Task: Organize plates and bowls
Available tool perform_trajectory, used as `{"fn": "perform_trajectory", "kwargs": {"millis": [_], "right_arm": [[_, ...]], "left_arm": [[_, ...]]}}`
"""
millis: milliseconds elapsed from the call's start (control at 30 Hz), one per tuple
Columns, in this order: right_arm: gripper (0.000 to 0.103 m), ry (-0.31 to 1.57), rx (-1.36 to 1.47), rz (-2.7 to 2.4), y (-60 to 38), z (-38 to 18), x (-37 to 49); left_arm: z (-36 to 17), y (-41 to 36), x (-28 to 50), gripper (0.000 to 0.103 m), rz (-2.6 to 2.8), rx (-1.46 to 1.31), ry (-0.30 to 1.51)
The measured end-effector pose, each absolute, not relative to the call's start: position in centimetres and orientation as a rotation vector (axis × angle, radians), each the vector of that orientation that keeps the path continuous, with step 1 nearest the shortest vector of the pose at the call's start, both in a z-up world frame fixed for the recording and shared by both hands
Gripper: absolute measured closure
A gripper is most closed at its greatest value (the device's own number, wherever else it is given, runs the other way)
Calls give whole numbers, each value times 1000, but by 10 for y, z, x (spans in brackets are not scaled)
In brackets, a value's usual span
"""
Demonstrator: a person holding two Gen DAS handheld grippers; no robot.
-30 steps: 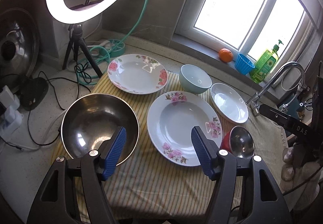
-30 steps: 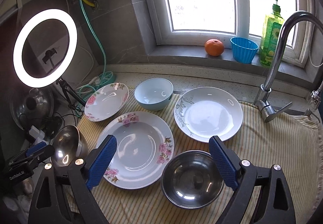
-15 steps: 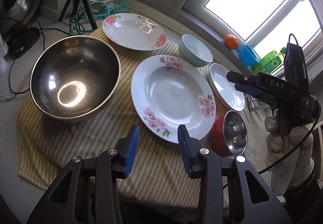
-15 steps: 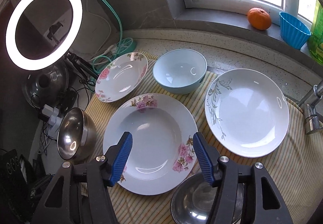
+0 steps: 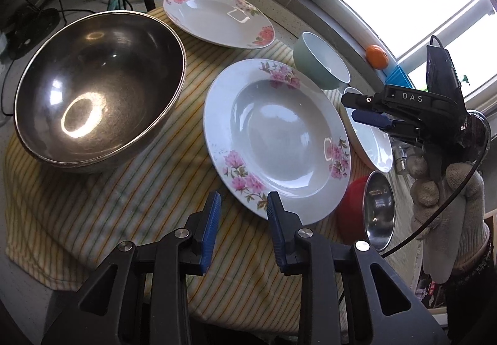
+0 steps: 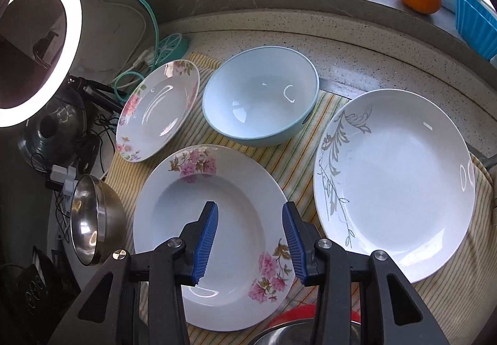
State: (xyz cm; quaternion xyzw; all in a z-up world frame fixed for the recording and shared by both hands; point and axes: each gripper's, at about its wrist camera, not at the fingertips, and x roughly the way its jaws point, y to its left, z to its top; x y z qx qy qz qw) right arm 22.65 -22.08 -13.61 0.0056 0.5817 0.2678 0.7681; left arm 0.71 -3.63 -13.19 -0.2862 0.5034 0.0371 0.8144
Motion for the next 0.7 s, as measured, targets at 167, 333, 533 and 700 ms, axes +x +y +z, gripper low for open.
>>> {"fn": "perform_trajectory", "kwargs": {"millis": [167,333,533,700], "right_arm": [[70,1286,-32,589,-211,-146,237],[72,1291,-44,595,-205,-150,243],[73,1294,-54,600,-201,-154,247],[74,1297,-60,601,-198,-158,250]], "left_arm": [[-137,-36,10,76,100,-622,1081],[-143,-34,13,76,126,-631,1093],[-150,-31,14,76,149,-632,1113],[-155,-28,18,76,149,-643,1126]]}}
